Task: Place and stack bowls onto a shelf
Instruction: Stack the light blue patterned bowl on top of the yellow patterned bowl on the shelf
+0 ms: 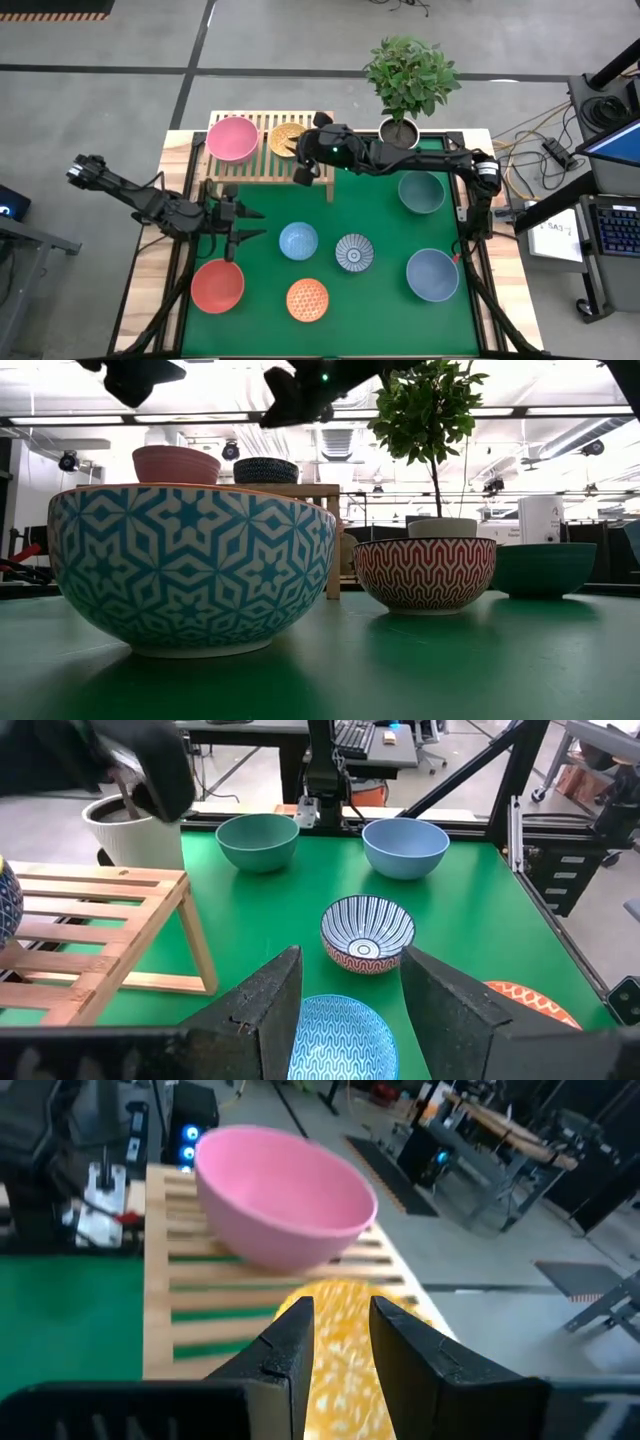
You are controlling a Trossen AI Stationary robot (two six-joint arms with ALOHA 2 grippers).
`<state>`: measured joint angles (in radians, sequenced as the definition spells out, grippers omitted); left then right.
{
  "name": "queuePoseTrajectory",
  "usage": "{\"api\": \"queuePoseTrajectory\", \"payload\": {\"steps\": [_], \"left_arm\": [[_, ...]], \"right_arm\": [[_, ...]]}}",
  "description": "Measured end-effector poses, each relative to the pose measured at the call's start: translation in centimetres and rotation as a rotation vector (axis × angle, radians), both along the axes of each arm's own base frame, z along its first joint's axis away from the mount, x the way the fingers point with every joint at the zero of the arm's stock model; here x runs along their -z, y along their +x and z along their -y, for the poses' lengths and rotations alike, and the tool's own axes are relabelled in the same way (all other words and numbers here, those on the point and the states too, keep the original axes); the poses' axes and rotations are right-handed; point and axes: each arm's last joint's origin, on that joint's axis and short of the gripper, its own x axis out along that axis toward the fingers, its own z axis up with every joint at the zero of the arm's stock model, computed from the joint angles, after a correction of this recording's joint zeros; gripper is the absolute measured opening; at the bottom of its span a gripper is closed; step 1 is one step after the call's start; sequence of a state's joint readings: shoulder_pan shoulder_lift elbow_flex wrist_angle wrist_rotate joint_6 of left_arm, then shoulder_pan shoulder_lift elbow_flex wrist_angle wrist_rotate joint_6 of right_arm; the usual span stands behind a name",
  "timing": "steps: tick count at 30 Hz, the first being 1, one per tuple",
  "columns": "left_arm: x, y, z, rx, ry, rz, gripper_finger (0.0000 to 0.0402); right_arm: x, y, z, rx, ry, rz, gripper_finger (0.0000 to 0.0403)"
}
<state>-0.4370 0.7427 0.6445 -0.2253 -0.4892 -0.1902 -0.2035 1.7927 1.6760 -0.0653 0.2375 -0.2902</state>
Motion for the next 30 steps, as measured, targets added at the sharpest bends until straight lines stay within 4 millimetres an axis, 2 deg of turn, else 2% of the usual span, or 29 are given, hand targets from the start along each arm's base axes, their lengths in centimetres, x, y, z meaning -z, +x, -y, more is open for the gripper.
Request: {"api": "queuePoseTrajectory", "payload": {"steps": [8, 13, 17, 23, 30], "left_arm": [[0.3, 0.4, 0.2, -0.01, -0.024, -0.018, 0.0155], [0.7, 0.7, 0.4, -0.016, -0.037, -0.036, 0.0155], [1.0, 1.1, 0.5, -0.023, -0.048, -0.054, 0.0155], [1.6, 1.7, 0.8, -0.03, -0.055, -0.085, 0.0155], [2.2, 2.2, 1.1, -0.03, -0.094, -0.118, 0.0155]], "right_arm": [[-2.1, -0.2, -0.2, 0.004, -0.021, 0.017, 0.0087], [-4.1, -0.7, -0.1, 0.195, -0.141, 0.07, 0.0064], [-4.2, -1.0, -0.2, 0.204, -0.148, 0.039, 0.0045], [-4.1, -1.7, -3.5, 0.116, -0.123, -0.078, 0.002], [-4.9, -4.7, -8.8, -0.001, -0.067, -0.219, 0.0009]]}}
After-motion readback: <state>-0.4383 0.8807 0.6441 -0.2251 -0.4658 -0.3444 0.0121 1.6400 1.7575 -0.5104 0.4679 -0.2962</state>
